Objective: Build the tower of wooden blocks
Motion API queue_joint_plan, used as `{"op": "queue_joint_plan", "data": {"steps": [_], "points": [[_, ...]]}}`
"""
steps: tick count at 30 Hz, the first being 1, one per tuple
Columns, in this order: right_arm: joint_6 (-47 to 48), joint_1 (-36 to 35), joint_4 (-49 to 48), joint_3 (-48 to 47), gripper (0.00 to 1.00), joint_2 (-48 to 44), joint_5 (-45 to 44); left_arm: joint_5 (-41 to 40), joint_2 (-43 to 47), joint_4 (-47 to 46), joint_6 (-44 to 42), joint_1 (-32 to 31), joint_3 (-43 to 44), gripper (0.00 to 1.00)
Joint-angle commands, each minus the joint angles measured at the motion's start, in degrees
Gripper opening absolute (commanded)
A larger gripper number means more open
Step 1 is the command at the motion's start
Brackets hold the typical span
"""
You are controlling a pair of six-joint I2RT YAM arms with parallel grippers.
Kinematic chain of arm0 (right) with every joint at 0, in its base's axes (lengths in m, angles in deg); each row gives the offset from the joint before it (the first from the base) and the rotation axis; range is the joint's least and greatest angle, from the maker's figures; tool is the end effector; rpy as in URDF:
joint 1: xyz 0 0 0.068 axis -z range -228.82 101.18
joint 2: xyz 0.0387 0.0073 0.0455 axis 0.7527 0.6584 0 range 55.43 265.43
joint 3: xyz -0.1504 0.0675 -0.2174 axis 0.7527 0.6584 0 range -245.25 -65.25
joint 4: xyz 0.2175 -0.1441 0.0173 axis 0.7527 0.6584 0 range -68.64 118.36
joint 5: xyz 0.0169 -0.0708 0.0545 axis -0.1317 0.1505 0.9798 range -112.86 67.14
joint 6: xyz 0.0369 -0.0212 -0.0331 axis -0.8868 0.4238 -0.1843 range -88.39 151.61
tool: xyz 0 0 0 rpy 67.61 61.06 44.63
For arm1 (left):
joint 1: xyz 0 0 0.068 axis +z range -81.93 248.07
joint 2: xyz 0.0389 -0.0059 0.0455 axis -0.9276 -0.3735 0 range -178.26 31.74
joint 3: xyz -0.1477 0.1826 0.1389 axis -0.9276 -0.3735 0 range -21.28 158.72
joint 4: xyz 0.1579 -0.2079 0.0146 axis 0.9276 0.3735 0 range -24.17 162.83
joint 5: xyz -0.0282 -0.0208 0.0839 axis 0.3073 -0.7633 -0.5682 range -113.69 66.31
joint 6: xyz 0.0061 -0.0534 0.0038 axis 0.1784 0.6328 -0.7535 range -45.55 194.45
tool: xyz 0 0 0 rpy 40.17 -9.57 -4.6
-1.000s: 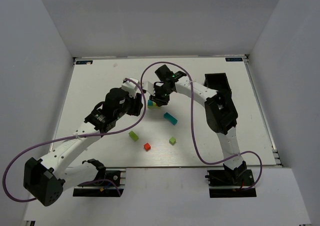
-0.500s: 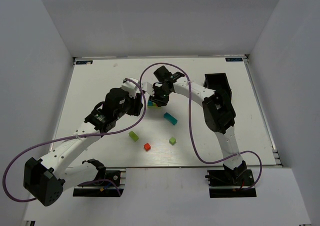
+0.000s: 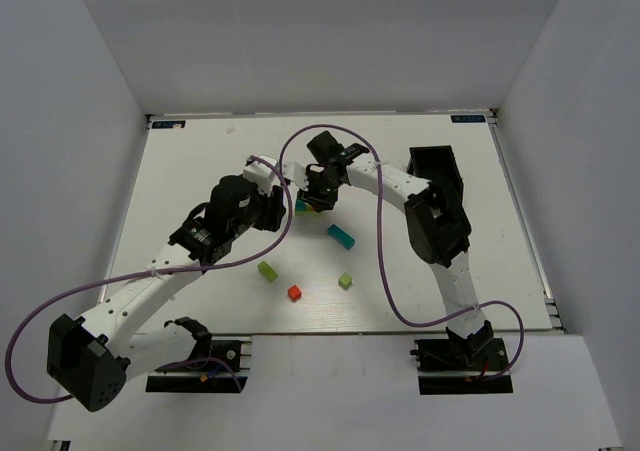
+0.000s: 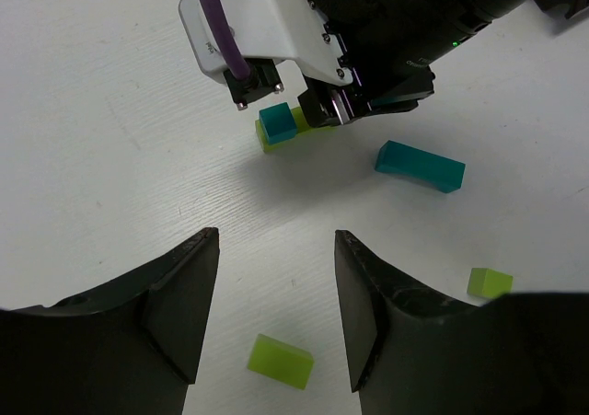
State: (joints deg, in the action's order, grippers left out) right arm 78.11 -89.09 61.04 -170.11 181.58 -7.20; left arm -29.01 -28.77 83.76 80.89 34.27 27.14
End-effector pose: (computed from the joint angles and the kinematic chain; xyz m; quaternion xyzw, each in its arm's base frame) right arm 0.3588 0.3166 0.1989 -0.6836 0.6736 0.1182 0.2551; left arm 0.1987 -0.1291 0.2960 0.1821 0.8461 -0.1340 0.4827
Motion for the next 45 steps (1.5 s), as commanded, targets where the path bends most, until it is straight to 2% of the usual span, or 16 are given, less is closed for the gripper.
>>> {"op": "queue_joint_plan", "data": {"steps": [1,20,32,38,41,42,45], "points": [[-1.2,-0.5,-1.6,-2.1,0.13,0.9,-0.3,0.1,1.5,-0.7,-0.4,0.3,0.8,0.64],[-1.9,-0.6,-1.6,-2.1,0.17,1.2,-0.8,0.1,1.5,-0.7,-0.4,0.3,0.3,0.64],[-2.3,-0.6,-2.2,-1.9,0.43,1.1,-1.3,0.1,1.5,-0.7,-0.4,0.3,0.3,0.64],[-2.2,-0.7,-2.1,-1.8,0.48,0.9,-1.3,0.1,1.5,-0.7,-0.4,0.3,0.3,0.64],[-2.3,-0.6,-2.2,-1.6,0.54,0.9,-1.2,0.1,1.5,-0.7,-0.4,0.3,0.3,0.64],[-2.3,-0.7,-2.2,-1.7,0.59,1.0,-1.2,0.1,1.5,-0.7,-0.4,0.3,0.3,0.64],[-2.5,-0.7,-2.2,-1.6,0.66,0.6,-0.9,0.1,1.5,-0.7,-0.4,0.3,0.3,0.64]]}}
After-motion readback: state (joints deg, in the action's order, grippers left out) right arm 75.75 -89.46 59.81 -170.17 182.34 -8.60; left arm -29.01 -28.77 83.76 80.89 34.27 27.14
